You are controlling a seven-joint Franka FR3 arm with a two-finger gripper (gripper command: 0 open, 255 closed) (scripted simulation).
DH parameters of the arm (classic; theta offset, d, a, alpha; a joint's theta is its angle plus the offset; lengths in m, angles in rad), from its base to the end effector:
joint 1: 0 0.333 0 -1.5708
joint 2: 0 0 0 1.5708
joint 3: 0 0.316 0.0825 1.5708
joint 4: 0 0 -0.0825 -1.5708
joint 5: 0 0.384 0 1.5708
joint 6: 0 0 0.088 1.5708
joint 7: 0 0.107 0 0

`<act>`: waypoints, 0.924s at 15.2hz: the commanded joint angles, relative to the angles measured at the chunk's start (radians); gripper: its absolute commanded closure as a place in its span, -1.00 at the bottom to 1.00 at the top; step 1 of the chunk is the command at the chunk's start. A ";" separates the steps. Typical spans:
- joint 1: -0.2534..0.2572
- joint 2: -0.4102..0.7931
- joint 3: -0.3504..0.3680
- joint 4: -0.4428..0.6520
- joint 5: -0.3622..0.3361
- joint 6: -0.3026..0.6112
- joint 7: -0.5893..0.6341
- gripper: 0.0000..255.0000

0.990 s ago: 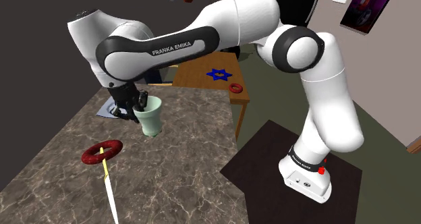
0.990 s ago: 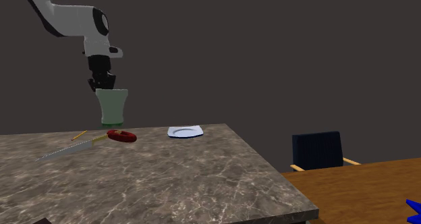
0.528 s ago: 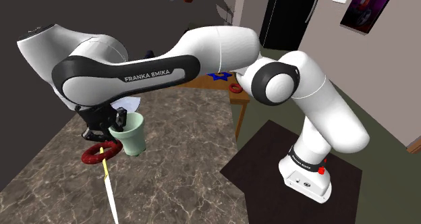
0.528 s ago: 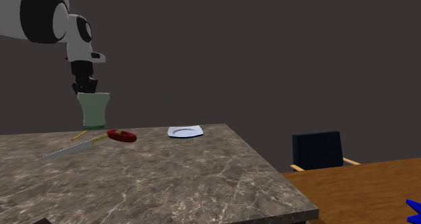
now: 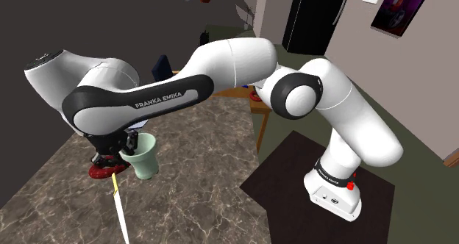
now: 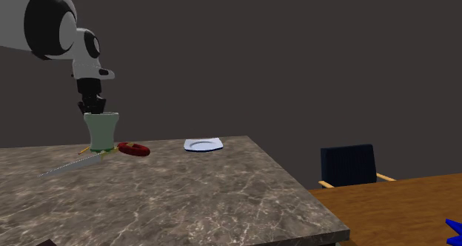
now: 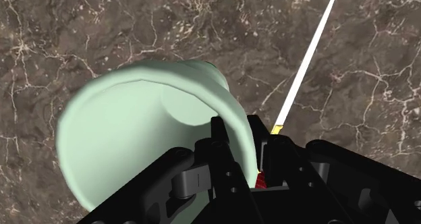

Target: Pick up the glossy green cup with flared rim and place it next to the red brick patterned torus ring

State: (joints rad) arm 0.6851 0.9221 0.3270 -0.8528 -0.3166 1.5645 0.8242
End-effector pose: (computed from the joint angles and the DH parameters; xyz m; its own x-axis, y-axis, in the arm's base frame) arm 0.5103 0.5628 0.3538 0.9910 0.1060 -0.0814 0.1184 -0.9790 0.1660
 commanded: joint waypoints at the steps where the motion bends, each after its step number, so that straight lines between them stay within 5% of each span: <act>1: -0.005 -0.001 0.000 -0.029 -0.001 0.028 0.004 1.00; 14: -0.020 0.038 -0.006 -0.142 -0.013 0.175 0.025 1.00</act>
State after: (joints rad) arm 0.6653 0.9573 0.3212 -0.9868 -0.3288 1.7284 0.8475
